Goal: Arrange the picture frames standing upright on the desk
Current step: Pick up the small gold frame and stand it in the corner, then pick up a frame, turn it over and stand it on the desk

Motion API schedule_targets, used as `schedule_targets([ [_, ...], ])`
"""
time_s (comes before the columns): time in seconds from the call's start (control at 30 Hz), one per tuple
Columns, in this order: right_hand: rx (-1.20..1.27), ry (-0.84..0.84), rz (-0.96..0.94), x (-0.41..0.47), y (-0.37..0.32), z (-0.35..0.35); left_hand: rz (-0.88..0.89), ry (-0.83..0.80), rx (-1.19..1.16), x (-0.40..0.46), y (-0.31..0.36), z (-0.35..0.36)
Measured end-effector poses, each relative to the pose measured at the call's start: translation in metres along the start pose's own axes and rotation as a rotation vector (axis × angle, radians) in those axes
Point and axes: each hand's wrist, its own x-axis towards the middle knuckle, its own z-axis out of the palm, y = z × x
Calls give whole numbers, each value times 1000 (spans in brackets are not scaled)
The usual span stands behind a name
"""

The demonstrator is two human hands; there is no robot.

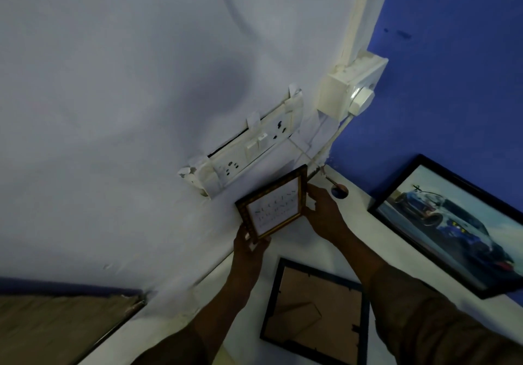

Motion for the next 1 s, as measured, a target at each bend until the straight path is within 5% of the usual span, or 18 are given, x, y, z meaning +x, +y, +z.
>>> schedule_targets([
  [0.2,25,46,92,-18,11,0,-182,108,-26,-11,5,2],
  [0.37,-35,27,207,-61,47,-7,-318,73,176,-26,-15,-12],
  [0.6,-58,295,662,-181,130,-2,-589,-90,321,-77,-72,-24],
  [0.83,112,252,766,-229,135,20,-528,-175,454,-83,-138,-33],
  [1.0,278,123,735,-227,121,-5,-558,-223,550,-101,-88,-18],
])
